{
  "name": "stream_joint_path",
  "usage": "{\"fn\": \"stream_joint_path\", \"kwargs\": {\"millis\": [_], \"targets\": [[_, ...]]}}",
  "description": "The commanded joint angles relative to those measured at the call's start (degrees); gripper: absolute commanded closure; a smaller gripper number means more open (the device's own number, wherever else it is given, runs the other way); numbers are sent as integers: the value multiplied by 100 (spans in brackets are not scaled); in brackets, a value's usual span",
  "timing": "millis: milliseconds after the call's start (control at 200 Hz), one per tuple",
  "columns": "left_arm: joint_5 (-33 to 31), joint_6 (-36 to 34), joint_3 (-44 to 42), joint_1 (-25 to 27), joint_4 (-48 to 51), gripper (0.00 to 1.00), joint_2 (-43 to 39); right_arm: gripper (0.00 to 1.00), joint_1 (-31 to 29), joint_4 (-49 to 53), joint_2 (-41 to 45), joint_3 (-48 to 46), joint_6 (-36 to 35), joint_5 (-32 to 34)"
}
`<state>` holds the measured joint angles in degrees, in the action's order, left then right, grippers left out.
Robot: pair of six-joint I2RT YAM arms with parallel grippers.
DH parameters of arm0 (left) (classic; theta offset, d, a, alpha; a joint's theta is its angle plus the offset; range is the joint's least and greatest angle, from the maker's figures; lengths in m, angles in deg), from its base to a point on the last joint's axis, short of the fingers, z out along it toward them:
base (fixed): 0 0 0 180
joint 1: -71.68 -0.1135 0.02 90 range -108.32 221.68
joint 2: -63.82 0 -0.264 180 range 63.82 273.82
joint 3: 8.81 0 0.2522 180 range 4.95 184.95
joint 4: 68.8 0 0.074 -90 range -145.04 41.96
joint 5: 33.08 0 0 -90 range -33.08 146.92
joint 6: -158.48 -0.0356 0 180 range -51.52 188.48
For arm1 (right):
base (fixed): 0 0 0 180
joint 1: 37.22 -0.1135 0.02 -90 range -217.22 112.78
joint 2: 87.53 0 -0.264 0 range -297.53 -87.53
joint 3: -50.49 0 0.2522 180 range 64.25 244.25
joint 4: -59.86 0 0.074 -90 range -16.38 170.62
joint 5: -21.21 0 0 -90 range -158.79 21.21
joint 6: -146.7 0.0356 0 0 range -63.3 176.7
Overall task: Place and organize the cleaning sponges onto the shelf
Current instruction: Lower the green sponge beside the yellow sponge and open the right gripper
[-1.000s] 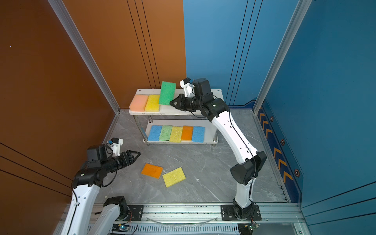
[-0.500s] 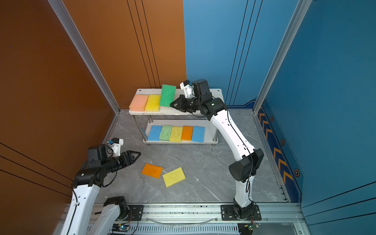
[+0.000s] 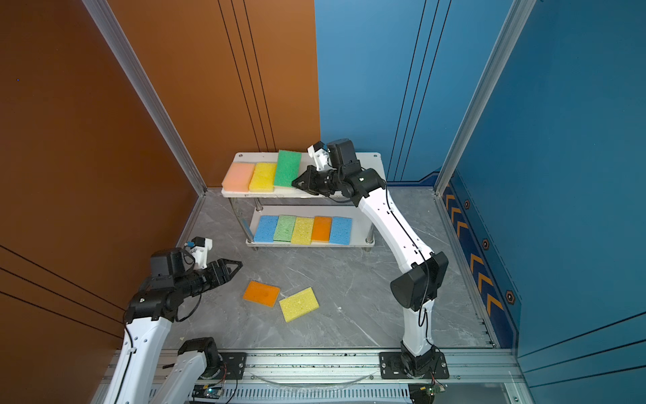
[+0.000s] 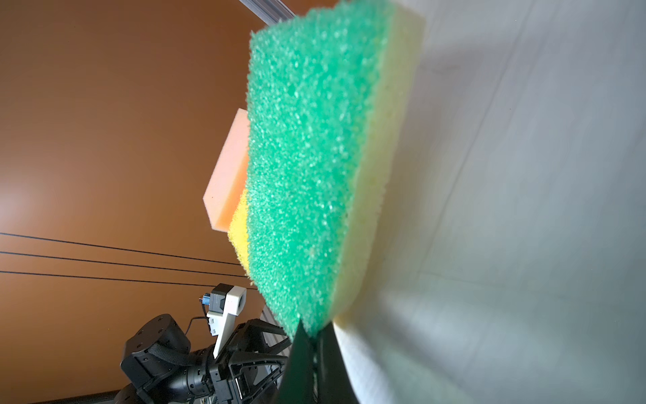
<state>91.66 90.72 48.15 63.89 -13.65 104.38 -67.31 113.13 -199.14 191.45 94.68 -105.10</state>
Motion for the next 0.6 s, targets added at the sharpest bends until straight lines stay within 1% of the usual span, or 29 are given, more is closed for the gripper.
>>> {"fn": "stream_joint_path", "kwargs": {"millis": [0,165,220,290,410,496,596], "targets": [[-55,-53,-66,39,-53,38,-30,100,51,127,-40,121,-36,-118],[-52,-44,-66,32,-60,38,-30,99,73,134,-55,121,-46,-127],[-59,-44,-66,38,-51,38,-27,94,82,141,-54,121,-52,-134],[-62,-44,-66,38,-59,38,-22,86,82,153,-54,120,-48,-134],[-64,-44,-66,36,-53,38,-21,76,99,167,-37,121,-67,-139],[-63,-44,-66,33,-52,38,-13,66,120,187,-6,99,-85,-119],[-64,-44,-65,39,-59,38,-11,64,121,189,33,56,-106,-105]]}}
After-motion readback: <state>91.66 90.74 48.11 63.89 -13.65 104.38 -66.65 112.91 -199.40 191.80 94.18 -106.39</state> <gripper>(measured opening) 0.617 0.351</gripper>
